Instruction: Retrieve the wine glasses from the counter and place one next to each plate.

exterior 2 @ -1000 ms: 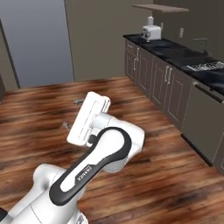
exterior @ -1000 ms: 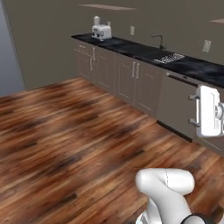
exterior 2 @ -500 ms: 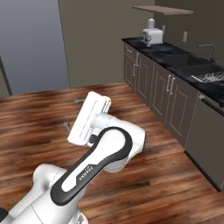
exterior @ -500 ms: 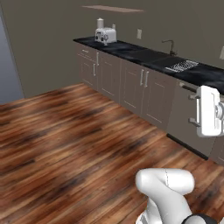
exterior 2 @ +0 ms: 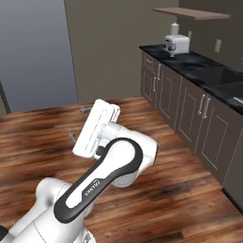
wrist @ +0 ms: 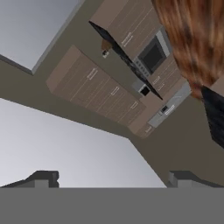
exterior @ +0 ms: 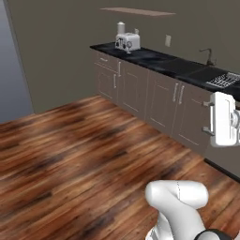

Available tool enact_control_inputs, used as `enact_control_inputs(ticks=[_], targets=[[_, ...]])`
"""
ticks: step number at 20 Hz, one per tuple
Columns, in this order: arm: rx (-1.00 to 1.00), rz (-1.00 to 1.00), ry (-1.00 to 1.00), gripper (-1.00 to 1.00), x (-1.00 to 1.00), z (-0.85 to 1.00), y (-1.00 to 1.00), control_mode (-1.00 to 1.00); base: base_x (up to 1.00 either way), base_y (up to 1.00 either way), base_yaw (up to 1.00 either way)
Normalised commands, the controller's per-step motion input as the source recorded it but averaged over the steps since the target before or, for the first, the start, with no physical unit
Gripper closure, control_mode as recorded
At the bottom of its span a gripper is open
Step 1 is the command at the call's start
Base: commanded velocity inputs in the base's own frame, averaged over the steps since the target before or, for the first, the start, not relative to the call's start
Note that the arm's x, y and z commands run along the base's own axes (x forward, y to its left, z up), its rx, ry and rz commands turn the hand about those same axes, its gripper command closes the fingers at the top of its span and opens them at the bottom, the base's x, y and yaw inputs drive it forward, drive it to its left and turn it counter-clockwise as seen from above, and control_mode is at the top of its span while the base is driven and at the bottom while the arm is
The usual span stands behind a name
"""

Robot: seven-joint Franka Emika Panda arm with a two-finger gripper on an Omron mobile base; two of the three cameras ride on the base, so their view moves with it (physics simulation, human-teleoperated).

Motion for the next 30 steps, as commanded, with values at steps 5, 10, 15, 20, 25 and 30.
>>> enact_control_inputs(ticks=[5, 10, 15, 20, 25, 30], targets=[[0.0, 0.0, 0.0, -1.0, 0.0, 0.0, 0.0, 1.0, 1.0, 0.67, 0.0], [0.0, 0.0, 0.0, -1.0, 0.0, 0.0, 0.0, 1.0, 1.0, 0.53, 0.0], [0.0, 0.0, 0.0, -1.0, 0.0, 0.0, 0.0, 1.0, 1.0, 0.37, -0.03], [0.0, 0.0, 0.0, -1.0, 0.0, 0.0, 0.0, 1.0, 1.0, 0.03, -0.18], [0.0, 0.0, 0.0, -1.0, 0.0, 0.0, 0.0, 1.0, 1.0, 0.0, -0.33], [0.0, 0.0, 0.0, -1.0, 0.0, 0.0, 0.0, 1.0, 1.0, 0.28, -0.38]])
